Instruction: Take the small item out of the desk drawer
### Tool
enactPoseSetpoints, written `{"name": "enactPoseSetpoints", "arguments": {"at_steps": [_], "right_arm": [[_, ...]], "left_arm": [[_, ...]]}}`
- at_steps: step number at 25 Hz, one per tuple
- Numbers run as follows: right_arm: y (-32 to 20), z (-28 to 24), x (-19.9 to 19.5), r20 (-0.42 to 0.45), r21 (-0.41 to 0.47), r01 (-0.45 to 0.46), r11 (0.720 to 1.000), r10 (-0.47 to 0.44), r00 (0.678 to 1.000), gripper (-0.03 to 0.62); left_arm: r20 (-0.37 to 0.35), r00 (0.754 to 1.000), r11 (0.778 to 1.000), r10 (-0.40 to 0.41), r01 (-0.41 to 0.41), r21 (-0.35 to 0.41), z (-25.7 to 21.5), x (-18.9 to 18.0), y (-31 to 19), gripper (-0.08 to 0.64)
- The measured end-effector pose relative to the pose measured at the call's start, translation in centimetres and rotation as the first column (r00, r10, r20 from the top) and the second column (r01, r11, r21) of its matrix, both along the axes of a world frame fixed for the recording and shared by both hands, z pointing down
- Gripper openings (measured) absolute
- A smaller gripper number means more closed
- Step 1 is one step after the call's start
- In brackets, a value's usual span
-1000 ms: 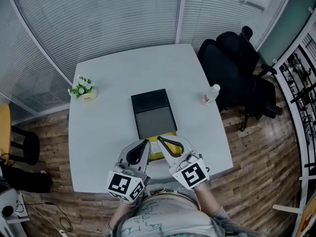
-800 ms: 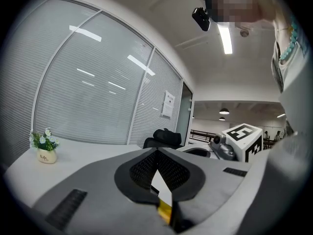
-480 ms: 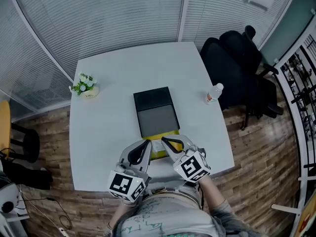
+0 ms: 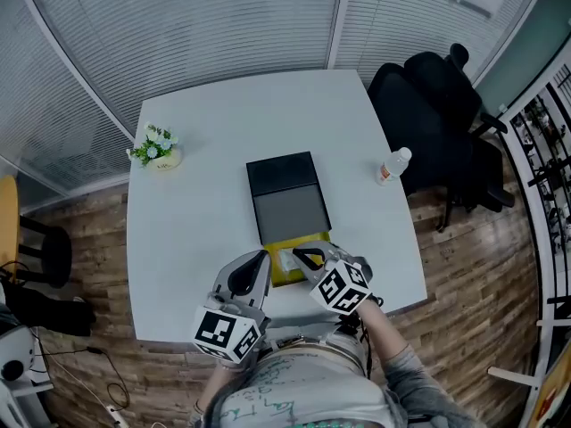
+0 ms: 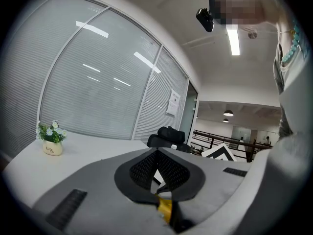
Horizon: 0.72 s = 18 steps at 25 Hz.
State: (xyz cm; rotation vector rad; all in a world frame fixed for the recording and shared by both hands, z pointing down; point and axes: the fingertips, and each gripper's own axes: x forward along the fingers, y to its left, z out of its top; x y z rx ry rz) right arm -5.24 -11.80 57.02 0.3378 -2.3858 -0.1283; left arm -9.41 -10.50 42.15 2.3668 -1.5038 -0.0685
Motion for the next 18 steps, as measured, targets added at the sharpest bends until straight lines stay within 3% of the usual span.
{"name": "enactPoseSetpoints", "arguments": {"at_steps": [7,13,18], "right_arm": [[-0.1,3.8,-0.3,-0.109,-0.061,0.064,0.996,-0.07,0.992,0.003],[0.3,7.4,0.4,-0.248,-0.084,0.124,0.989,-0.141,0.958,0.003],[0.4,9.1,0.5,-0.285,-0.134,0.138,0.981,-0.172,0.943,0.003]], "left_arm": [[-0.017,1.0,1.0,0.007,-0.007,-0.014,1.1,-0.6,-0.3,-0.002],[-0.026,1.0,1.0,0.002,-0.003,-0.021,1.4,-1.3,-0.4,-0.002],[-0.033,0.999,1.0,0.003,-0.004,-0.029,1.7,-1.4,-0.5,-0.002]]}}
